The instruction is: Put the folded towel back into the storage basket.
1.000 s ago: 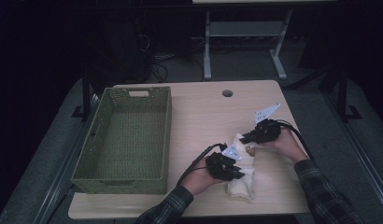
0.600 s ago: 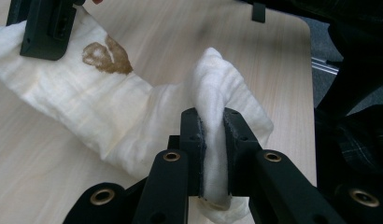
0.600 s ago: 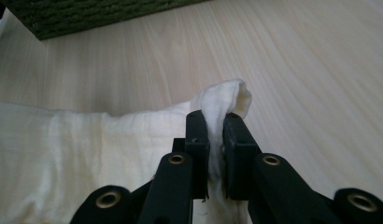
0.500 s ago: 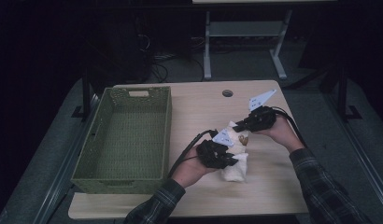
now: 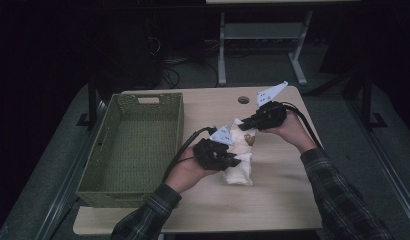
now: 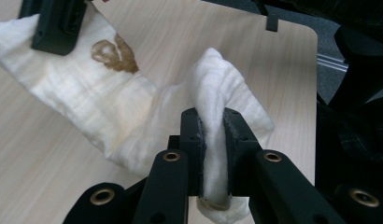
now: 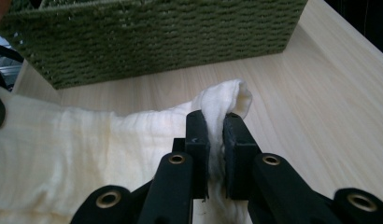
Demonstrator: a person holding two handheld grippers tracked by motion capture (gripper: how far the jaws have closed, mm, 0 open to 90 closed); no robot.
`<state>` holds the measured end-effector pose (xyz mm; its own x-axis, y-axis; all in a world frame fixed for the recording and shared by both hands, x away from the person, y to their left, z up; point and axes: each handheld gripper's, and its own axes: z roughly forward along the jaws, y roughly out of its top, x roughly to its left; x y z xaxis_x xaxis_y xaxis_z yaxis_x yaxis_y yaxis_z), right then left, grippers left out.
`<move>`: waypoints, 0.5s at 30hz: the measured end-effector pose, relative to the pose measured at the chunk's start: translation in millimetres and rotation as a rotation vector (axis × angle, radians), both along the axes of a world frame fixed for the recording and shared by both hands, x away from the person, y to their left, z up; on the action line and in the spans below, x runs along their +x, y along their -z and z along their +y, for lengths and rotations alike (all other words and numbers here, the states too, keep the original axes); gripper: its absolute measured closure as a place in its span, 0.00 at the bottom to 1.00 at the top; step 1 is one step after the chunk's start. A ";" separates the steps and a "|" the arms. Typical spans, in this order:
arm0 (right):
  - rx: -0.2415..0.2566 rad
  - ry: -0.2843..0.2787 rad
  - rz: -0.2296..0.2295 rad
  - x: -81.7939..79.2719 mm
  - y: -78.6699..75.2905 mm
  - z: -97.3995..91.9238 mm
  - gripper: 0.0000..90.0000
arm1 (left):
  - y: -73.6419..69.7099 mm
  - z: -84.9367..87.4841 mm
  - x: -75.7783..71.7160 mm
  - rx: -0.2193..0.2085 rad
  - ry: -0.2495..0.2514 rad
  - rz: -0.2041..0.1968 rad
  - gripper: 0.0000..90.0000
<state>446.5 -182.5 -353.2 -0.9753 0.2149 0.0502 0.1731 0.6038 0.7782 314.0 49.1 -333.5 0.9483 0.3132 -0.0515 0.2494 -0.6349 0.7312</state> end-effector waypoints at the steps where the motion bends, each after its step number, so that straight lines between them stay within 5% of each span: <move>1: 0.004 0.000 0.000 0.8 -1.9 2.3 0.91 | -2.9 3.7 0.6 -0.006 -0.004 -0.002 0.88; 15: 0.003 -0.015 -0.044 13.1 -34.5 52.7 0.91 | -30.7 54.1 6.9 -0.016 0.009 -0.040 0.88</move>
